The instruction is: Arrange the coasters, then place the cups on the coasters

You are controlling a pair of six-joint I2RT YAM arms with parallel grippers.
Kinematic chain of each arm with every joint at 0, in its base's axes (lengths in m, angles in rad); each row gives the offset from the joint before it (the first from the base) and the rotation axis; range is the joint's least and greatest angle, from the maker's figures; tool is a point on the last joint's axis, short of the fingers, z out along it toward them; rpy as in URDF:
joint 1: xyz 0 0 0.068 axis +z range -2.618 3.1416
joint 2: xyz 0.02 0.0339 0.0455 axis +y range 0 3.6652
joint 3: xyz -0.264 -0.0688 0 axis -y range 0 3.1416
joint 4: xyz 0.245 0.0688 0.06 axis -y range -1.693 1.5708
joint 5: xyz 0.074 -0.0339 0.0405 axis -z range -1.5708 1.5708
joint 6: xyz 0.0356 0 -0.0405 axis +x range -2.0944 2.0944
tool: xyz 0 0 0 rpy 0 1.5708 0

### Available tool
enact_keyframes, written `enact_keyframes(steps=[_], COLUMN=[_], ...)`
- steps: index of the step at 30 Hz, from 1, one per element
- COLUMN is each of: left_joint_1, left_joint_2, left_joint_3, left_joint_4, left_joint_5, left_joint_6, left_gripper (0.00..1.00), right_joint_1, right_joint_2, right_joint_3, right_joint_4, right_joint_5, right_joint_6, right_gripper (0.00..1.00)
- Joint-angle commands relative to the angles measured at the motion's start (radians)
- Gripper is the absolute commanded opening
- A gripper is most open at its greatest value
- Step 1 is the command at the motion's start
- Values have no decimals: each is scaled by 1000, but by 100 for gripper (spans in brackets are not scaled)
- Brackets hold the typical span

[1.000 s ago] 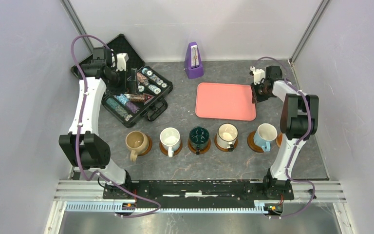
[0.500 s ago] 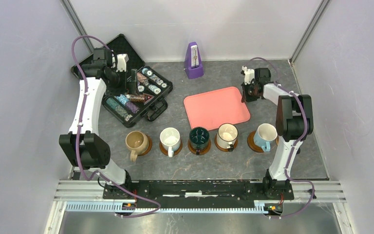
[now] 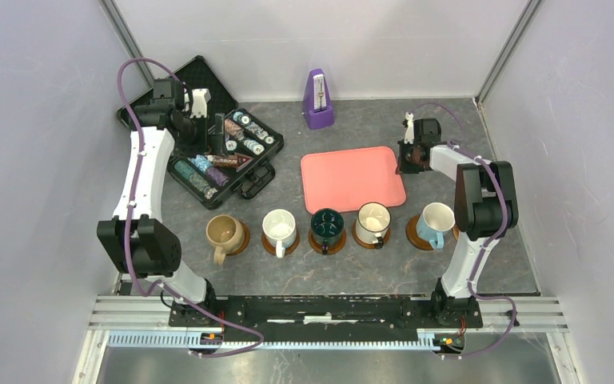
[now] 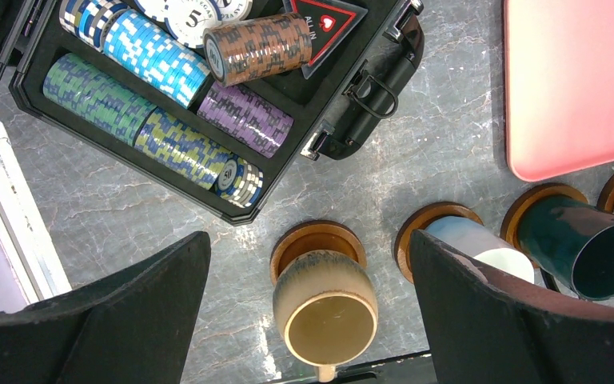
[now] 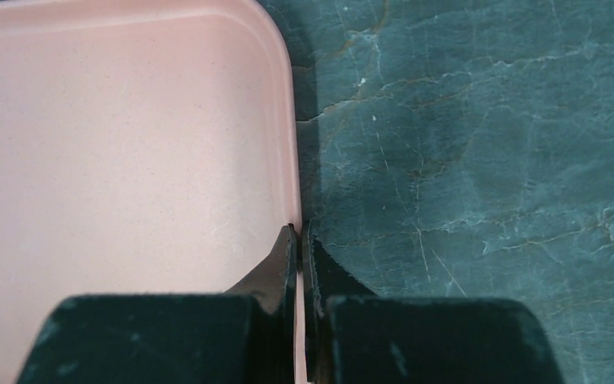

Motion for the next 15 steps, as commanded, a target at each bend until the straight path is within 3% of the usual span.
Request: enact_keyframes(steps=[1, 12, 14, 15], left_joint_1=[-2, -2, -2, -2], left_joint_2=[-4, -17, -21, -22], left_joint_3=[8, 3, 1, -2], left_joint_4=[28, 21, 22, 23], left_joint_5=[2, -9, -9, -9], left_joint_6=[-23, -20, -20, -18], left_gripper=[100, 100, 100, 100], right_joint_1=[9, 41, 42, 41], right_joint_2=[20, 20, 11, 4], right_joint_3=[-28, -53, -58, -62], right_joint_4=[-63, -49, -51, -49], right_joint_5=[96, 75, 64, 59], right_joint_6=[136, 200, 202, 203], right_gripper=[0, 1, 20, 25])
